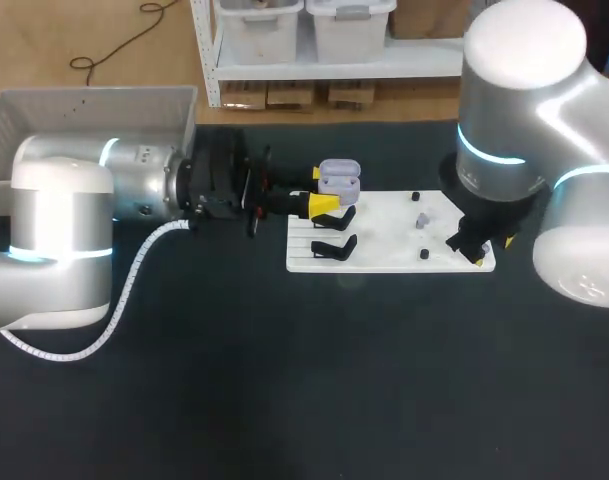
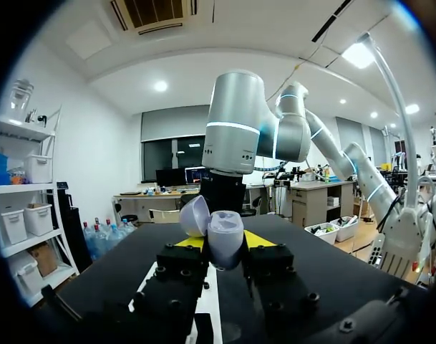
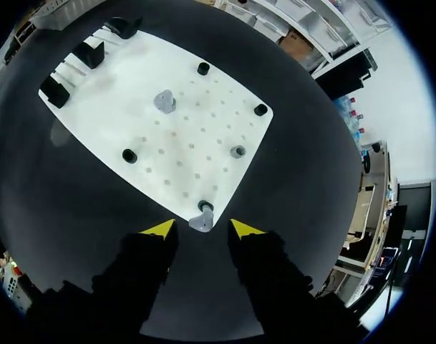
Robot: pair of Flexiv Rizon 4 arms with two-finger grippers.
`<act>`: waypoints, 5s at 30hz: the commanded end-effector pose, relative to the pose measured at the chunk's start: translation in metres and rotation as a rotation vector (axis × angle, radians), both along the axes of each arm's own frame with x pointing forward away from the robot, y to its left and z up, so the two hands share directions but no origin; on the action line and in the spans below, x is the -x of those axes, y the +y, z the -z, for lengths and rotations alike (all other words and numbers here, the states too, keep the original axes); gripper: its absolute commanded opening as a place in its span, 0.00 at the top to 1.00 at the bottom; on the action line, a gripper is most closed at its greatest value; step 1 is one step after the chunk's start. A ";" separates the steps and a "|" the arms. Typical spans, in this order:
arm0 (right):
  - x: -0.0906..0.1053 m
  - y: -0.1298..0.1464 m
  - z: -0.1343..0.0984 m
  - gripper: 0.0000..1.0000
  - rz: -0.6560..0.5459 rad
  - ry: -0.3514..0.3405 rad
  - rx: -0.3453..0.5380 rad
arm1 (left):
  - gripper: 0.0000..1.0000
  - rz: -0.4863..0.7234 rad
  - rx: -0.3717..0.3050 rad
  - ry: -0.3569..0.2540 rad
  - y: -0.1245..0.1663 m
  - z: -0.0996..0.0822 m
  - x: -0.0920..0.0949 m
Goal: Pick up each earbud case from the left stands, insert the matching earbuds, close the lid, and place the case in the box.
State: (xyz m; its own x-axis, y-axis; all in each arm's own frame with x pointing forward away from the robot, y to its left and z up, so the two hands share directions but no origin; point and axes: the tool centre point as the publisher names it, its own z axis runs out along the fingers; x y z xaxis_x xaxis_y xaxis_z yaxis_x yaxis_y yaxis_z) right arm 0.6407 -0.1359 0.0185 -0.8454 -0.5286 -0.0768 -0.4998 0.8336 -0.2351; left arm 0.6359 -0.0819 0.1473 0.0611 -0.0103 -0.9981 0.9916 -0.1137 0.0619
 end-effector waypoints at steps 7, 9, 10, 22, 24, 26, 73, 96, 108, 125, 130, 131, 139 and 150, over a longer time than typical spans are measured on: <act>0.000 0.000 0.003 0.62 0.003 -0.048 0.022 | 1.00 -0.002 0.002 -0.002 0.000 0.001 0.000; 0.000 0.000 0.004 0.67 0.003 -0.060 0.027 | 1.00 -0.002 0.002 -0.002 0.000 0.001 0.000; -0.001 0.000 0.004 0.69 0.003 -0.068 0.029 | 1.00 -0.002 0.002 -0.002 0.000 0.001 0.000; -0.005 0.000 0.006 0.73 0.003 -0.095 0.036 | 1.00 -0.002 0.002 -0.002 0.000 0.001 0.000; -0.005 0.000 0.007 0.72 0.003 -0.096 0.039 | 1.00 -0.002 0.002 -0.002 0.000 0.001 0.000; -0.005 0.000 0.007 0.71 0.004 -0.097 0.040 | 1.00 -0.002 0.002 -0.002 0.000 0.001 0.000; 0.032 0.036 -0.117 1.00 0.405 -0.033 0.018 | 1.00 -0.002 0.002 -0.002 0.000 0.001 0.000; 0.050 0.095 -0.156 1.00 0.527 -0.024 -0.085 | 1.00 -0.002 0.002 -0.002 0.000 0.001 0.000; 0.051 0.098 -0.155 1.00 0.527 -0.025 -0.076 | 1.00 -0.002 0.005 -0.012 -0.001 0.000 0.001; 0.050 0.133 -0.180 1.00 0.796 -0.036 -0.130 | 1.00 -0.011 0.006 -0.012 -0.002 0.011 0.006; 0.044 0.146 -0.181 1.00 0.852 -0.009 -0.180 | 1.00 -0.016 0.002 -0.010 0.001 0.012 0.007; 0.043 0.150 -0.181 1.00 0.857 -0.001 -0.186 | 1.00 -0.017 0.002 -0.009 0.001 0.012 0.007; 0.039 0.166 -0.177 1.00 0.867 0.031 -0.196 | 1.00 -0.020 0.004 -0.009 0.001 0.012 0.007; 0.039 0.166 -0.177 1.00 0.867 0.031 -0.196 | 1.00 -0.020 0.004 -0.009 0.001 0.012 0.007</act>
